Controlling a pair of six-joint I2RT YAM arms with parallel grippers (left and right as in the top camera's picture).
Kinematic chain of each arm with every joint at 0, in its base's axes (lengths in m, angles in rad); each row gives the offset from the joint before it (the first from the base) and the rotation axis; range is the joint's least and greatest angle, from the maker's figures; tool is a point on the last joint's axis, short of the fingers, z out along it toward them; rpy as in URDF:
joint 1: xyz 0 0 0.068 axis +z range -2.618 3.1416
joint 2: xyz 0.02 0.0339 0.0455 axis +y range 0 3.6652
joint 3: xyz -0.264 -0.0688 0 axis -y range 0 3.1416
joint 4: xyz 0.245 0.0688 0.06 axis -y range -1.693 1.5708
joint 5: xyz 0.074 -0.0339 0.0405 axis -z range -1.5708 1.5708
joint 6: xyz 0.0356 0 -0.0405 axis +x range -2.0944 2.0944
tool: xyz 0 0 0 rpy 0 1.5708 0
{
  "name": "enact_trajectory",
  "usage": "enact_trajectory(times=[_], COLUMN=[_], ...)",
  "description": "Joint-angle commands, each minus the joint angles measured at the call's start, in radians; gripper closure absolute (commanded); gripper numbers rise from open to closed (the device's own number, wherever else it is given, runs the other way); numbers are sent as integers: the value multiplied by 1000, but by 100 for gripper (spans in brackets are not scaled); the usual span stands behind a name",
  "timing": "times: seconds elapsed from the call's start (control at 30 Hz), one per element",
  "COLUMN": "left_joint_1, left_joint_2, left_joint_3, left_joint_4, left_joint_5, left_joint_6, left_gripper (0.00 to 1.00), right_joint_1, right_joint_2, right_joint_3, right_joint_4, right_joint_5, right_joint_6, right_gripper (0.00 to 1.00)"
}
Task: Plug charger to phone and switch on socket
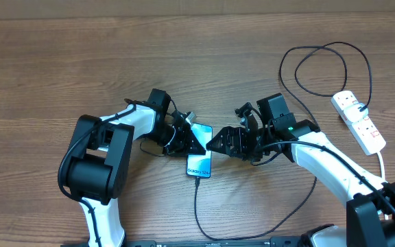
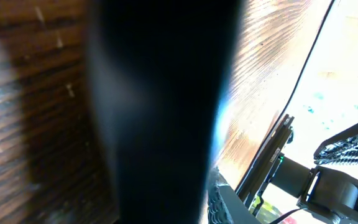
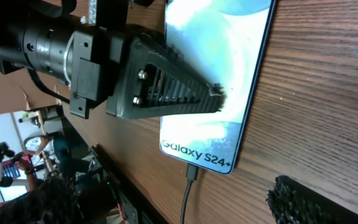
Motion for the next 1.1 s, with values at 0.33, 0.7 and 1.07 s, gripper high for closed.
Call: enact_trajectory(times=[0.33,0.7,1.07], left_joint_1=[2,2,2], left_joint_2=[48,48,48], left_joint_3=[-30,-18,-18], left_joint_4=[-24,-49,-76], left_joint_5=[-346,-462,-651], left_joint_6=[-50,-80,-226], left_gripper=[50,44,38], right_joint_1=[5,5,5], right_joint_2=[-8,-8,-8], right_joint_3=[16,16,16], right_joint_4=[1,0,0], right_joint_5=[11,14,22], right_joint_6=[-3,-3,-3], right_gripper=[0,0,0])
